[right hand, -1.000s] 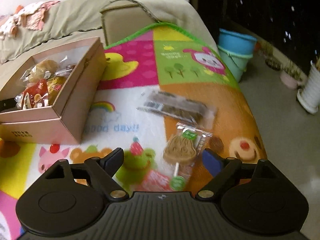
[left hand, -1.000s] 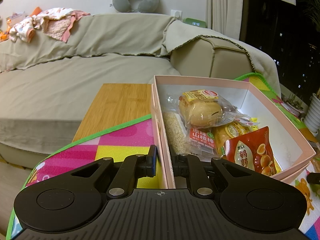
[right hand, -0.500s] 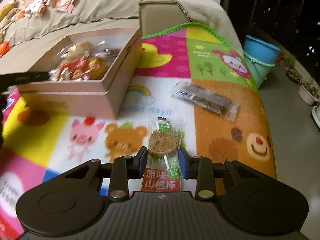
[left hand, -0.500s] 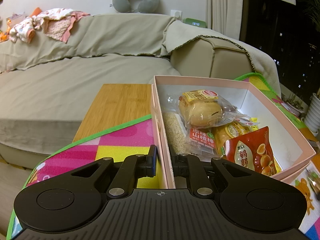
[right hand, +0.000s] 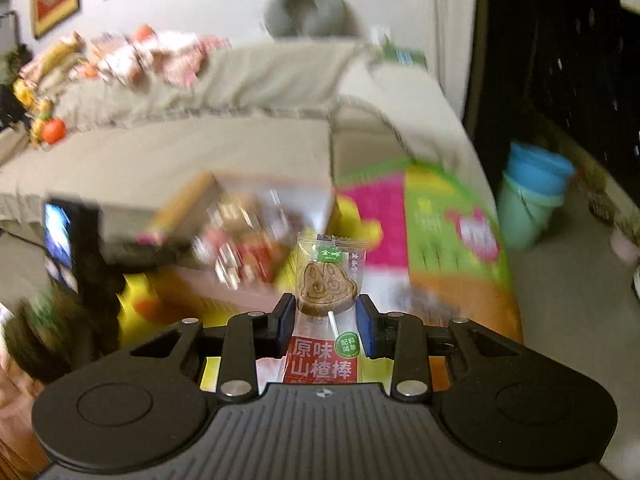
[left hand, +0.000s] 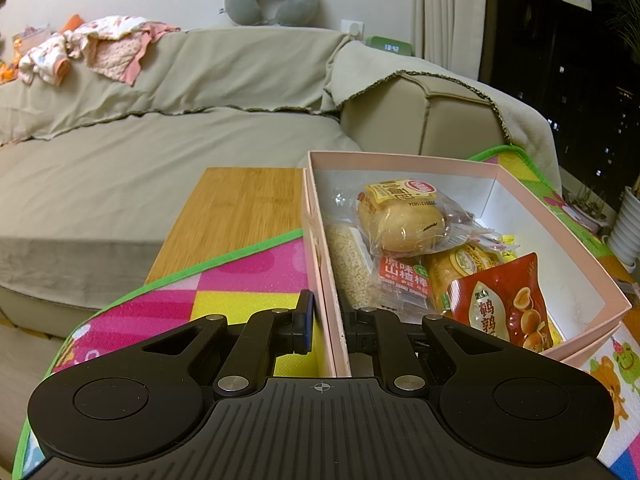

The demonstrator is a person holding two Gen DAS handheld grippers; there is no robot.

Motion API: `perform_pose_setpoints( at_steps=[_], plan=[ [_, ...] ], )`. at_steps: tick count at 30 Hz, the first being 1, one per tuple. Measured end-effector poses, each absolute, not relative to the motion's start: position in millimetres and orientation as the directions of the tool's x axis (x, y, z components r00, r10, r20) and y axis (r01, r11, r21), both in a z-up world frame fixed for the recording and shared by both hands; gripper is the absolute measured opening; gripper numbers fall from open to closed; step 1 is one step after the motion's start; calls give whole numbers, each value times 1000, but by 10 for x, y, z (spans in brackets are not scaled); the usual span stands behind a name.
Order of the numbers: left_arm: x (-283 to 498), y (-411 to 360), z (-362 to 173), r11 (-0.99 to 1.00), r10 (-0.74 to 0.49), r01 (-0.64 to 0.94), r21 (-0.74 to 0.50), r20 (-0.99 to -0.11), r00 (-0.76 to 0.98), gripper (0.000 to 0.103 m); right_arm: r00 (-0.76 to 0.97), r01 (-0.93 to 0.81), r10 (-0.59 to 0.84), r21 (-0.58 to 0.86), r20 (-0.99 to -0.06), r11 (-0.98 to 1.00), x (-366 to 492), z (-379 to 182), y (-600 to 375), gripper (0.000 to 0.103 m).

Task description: Organize objects

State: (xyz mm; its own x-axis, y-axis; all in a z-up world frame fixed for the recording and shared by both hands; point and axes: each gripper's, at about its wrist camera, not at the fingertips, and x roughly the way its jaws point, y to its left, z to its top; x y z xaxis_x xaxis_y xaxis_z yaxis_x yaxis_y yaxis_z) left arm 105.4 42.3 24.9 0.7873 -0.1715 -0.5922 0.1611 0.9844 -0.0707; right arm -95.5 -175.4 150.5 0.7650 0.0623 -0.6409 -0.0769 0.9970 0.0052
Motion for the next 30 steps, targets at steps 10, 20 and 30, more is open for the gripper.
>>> perform_pose_setpoints(
  at_steps=[10,20,30],
  plan=[
    [1052,425,256,984,-175,163,-75,-592,786,13,851,-154,97,-67,-516,986,-353,2099,-1230,32],
    [1053,425,258,983,-177,164,-77,-593,786,14,823,-102,45,-69,-566,992,192,1805,-1154,42],
    [1053,428,257,983,-178,165,-77,-592,786,14,785,22,-62,-72,-617,997,270,1452,-1741,55]
  ],
)
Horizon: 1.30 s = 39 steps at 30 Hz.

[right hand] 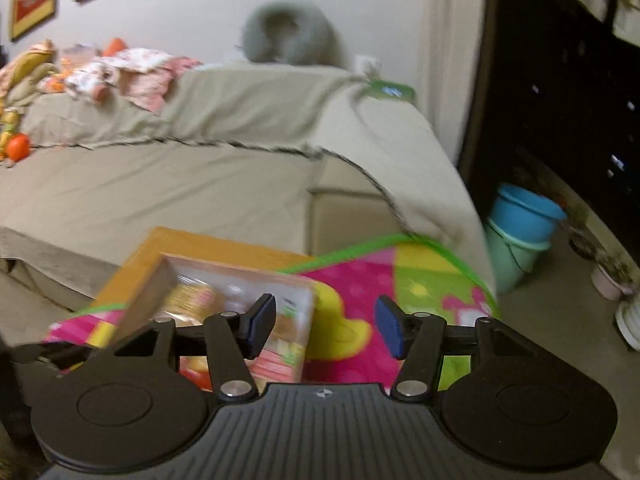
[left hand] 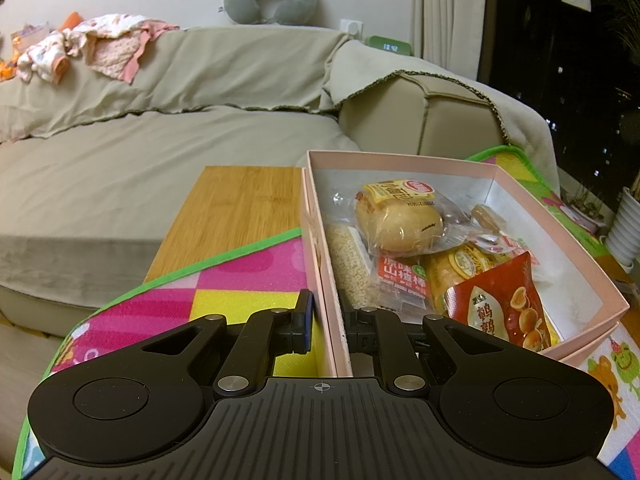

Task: Organize objects
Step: 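Grasp the clear brown-filled snack packet on the mat with the right tool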

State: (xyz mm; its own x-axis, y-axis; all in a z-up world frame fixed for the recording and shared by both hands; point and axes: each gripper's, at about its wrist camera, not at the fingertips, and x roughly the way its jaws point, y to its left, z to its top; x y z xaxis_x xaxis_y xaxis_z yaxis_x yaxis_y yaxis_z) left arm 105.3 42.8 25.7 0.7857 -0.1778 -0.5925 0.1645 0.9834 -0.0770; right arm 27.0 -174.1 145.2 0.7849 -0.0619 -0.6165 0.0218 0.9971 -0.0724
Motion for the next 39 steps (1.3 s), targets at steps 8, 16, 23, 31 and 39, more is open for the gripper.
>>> perform_pose_setpoints(
  at_steps=[8,16,23,31,39],
  plan=[
    [1052,428,257,983,-178,165,-77,-592,786,14,655,259,-225,-66,-721,964,394,778,-2651,55],
    [1052,430,256,983,-178,165,-77,-592,786,14,560,392,-286,-55,-778,918,411,260,-3291,52],
    [1052,428,256,983,-178,165,-77,-592,786,13,540,381,-205,20,-816,924,135,85,-3282,52],
    [1051,428,255,983,-178,165,-77,-592,786,13,529,202,-120,-12,-840,979,-248,171,-2826,55],
    [1050,430,253,983,-179,166,-77,-592,786,13,593,208,-24,124,-805,970,-194,350,-2675,62]
  ],
)
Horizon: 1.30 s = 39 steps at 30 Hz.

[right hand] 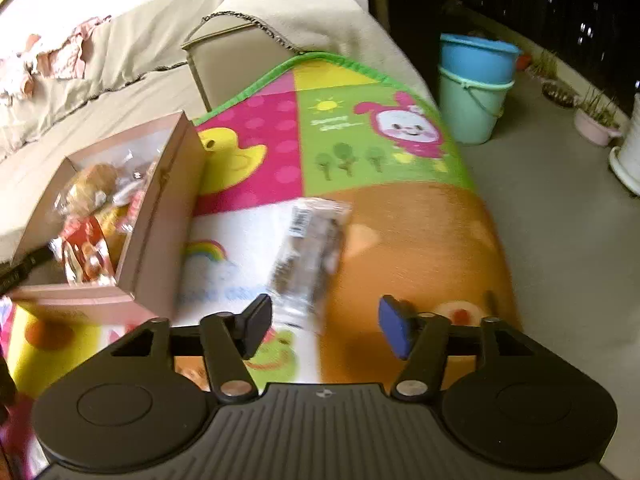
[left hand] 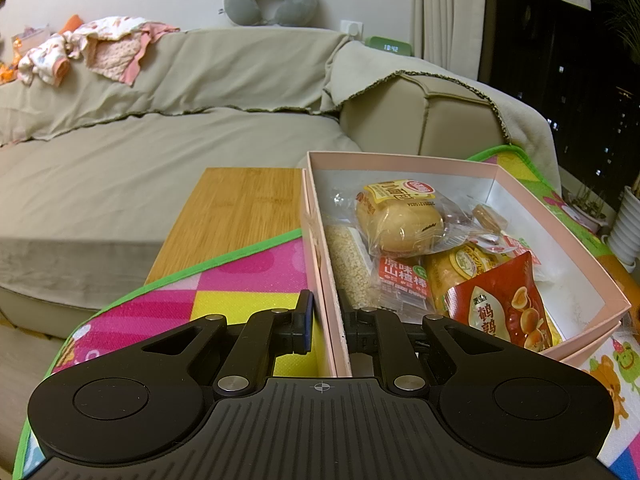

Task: Organize objects
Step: 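Grasp the clear brown-filled snack packet on the mat with the right tool, then lift the packet and lower it into the pink box, opening the right tool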

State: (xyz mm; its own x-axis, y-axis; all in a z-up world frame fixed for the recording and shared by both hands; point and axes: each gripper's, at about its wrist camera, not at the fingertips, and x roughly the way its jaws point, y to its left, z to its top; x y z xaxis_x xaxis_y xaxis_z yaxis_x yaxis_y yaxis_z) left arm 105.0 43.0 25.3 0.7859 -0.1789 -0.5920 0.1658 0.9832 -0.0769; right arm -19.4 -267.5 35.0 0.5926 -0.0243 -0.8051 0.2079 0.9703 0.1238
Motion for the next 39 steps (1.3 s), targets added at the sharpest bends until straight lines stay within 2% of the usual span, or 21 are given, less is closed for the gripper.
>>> perform_pose_setpoints(
  at_steps=[9,11,12,13,16,20,30,39],
  plan=[
    [1050,427,252,983,-179,166,-77,-592,786,13,591,229,-101,46,-800,972,295,48,-2460,67],
    [1051,427,251,983,-179,166,-77,-592,786,13,586,197,-96,26,-805,980,307,54,-2406,56],
    [1049,427,251,983,-179,166,-77,-592,786,13,579,179,-94,13,-810,984,298,64,-2375,45],
    [1048,425,252,983,-179,166,-77,-592,786,13,574,161,-92,2,-813,987,274,78,-2348,42],
    [1050,427,250,983,-179,166,-77,-592,786,13,559,120,-65,3,-827,993,148,120,-2299,37],
    [1050,426,250,983,-179,166,-77,-592,786,13,549,88,-48,1,-835,996,-129,221,-2236,37],
    [1050,427,249,983,-179,166,-76,-592,786,13,633,-10,3,-5,-774,1000,-767,1012,-1979,37],
    [1049,426,248,983,-180,167,-77,-592,786,13,790,-121,133,60,-598,991,-705,1995,-1495,37]
  ],
)
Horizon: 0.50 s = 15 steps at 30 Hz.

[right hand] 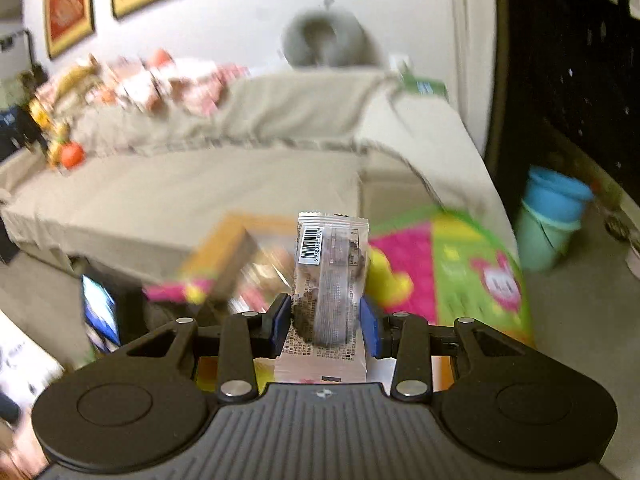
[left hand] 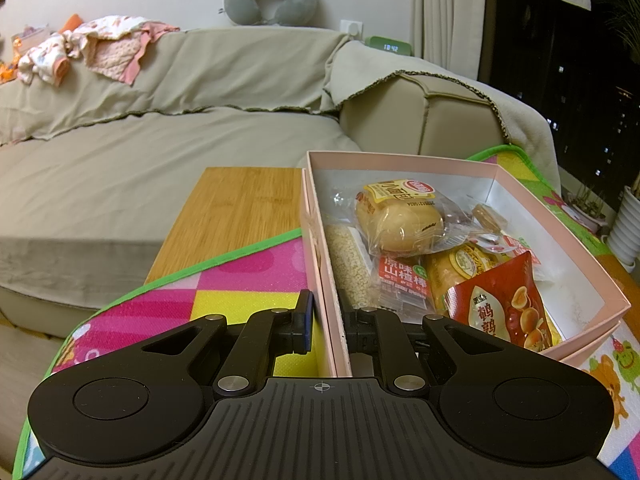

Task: Organize objects
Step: 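Lift the packet and lower it into the pink box, opening the right tool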

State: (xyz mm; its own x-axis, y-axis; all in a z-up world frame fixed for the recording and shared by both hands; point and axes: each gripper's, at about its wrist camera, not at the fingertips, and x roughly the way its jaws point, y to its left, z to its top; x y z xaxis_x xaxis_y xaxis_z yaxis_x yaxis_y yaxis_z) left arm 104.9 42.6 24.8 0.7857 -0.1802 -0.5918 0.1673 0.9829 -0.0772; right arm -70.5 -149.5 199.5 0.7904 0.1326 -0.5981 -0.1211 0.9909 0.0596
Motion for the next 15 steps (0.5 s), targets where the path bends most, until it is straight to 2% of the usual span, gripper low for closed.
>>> perform_pose_setpoints(
  at_steps=[5,10,15],
  plan=[
    [1048,422,249,983,-180,167,-77,-592,786,13,818,-176,154,14,-554,984,-467,2197,-1124,37],
    [1049,424,247,983,-180,167,-77,-592,786,14,796,-166,115,-31,-594,986,-108,2042,-904,37],
    [1049,423,248,983,-180,167,-76,-592,786,14,762,-111,77,-12,-643,994,199,1798,-943,37]
  ],
)
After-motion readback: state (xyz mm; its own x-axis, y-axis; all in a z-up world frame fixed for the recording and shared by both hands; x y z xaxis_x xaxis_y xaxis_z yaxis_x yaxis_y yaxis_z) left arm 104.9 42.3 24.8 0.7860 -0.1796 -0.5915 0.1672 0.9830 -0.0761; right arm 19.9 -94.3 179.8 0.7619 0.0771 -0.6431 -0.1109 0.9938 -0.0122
